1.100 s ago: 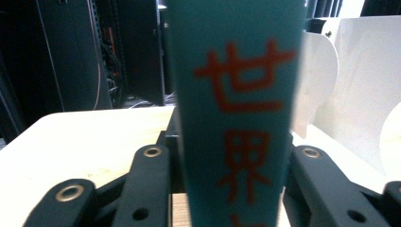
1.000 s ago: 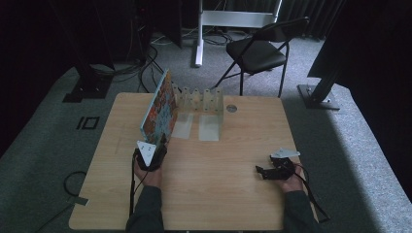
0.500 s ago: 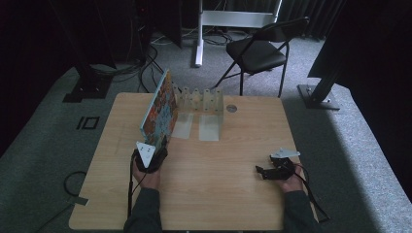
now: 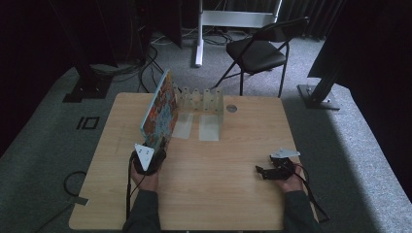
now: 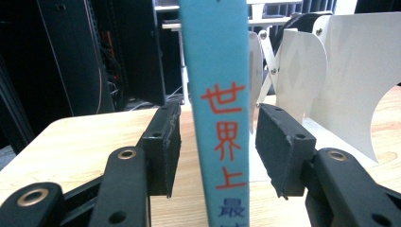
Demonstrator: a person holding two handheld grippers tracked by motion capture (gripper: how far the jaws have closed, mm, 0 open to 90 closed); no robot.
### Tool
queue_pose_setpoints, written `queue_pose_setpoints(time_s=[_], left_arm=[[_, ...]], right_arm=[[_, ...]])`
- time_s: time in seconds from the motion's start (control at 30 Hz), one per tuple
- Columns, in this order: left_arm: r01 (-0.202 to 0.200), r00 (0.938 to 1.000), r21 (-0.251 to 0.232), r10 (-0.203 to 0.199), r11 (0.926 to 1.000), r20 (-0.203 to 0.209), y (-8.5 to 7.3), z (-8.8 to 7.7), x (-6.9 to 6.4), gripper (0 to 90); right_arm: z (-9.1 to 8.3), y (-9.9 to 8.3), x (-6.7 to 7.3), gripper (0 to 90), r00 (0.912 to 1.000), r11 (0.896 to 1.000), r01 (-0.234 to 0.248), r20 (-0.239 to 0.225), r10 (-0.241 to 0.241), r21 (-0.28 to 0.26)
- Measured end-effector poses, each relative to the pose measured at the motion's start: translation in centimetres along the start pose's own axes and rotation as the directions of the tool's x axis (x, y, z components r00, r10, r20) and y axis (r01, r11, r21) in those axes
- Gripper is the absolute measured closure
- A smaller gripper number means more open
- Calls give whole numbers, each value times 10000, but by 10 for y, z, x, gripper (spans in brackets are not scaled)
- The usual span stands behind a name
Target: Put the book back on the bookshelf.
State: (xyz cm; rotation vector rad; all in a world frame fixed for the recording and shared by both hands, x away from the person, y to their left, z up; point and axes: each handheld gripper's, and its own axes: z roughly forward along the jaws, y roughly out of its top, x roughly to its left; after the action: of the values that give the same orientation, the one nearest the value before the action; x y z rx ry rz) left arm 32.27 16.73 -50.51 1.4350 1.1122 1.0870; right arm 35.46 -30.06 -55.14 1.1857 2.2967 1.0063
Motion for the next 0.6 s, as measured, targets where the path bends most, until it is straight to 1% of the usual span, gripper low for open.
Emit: queue_pose_setpoints(time_s=[0.07, 0.23, 0.43, 0.5, 0.6], left_arm=[[-39, 10000, -33, 39, 10000, -34, 0, -2, 0, 528], [-120, 9999, -81, 120, 9999, 2, 2, -5, -1, 526], [-48, 9998, -27, 48, 10000, 186, 2, -10, -1, 513], [-24, 9993, 56, 22, 10000, 368, 2, -12, 1, 507], [-84, 9990, 118, 79, 9999, 450, 2, -15, 2, 499]], right_arm=[[0, 0, 0, 164, 10000, 10000, -3, -3, 3, -2], [0, 0, 0, 164, 10000, 10000, -5, -1, 5, 1], [0, 0, 0, 164, 10000, 10000, -1, -2, 1, 2], [0, 0, 0, 164, 10000, 10000, 0, 0, 0, 2], [0, 0, 0, 164, 10000, 10000, -2, -1, 2, 3]])
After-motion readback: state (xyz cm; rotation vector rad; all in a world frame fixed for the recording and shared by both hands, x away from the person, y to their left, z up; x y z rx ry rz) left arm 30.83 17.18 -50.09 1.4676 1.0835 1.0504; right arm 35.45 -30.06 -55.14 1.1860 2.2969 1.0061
